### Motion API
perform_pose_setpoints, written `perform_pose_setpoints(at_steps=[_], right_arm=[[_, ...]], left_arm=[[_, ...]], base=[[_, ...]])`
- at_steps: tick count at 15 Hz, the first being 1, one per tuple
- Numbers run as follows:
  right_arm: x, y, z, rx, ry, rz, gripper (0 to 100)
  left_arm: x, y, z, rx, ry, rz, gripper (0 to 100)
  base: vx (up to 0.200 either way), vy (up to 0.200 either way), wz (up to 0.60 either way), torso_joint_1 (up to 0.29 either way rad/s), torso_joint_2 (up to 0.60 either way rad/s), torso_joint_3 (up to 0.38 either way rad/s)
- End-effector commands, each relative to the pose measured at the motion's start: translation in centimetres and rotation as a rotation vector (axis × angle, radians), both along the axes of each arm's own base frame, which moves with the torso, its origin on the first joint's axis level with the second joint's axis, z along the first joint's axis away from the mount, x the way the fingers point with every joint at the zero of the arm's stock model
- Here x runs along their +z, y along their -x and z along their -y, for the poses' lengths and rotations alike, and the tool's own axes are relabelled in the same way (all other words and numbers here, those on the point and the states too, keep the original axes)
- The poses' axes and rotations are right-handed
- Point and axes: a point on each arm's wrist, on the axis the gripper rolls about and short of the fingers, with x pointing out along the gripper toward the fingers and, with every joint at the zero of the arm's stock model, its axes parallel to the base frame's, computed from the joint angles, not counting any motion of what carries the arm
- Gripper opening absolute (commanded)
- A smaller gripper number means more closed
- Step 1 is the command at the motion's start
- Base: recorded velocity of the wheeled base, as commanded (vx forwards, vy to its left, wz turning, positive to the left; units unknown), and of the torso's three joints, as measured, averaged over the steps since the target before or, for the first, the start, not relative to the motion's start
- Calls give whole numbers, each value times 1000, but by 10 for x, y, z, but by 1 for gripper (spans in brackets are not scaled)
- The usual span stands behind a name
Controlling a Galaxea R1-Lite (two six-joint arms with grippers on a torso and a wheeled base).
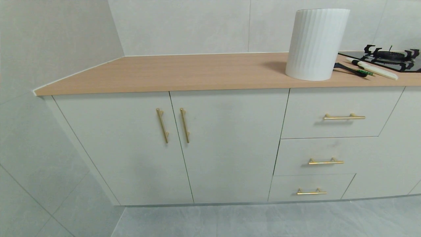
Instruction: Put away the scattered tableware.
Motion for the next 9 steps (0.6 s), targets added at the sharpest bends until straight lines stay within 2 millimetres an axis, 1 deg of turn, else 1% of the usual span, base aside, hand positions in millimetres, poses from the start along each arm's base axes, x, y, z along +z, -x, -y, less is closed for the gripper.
perform_pose_setpoints(at_steps=[1,4,9], right_arm=[[0,0,0,0,1,-5,100],[0,0,0,0,-6,-3,100],[0,0,0,-2,-9,-3,100]], left_arm=[[0,0,0,-11,-23,-2,100],[0,0,0,-6,45,-3,100],[0,0,0,6,45,-1,100]], base=[[0,0,0,0,0,0],[0,0,0,0,0,0],[0,0,0,0,0,0]])
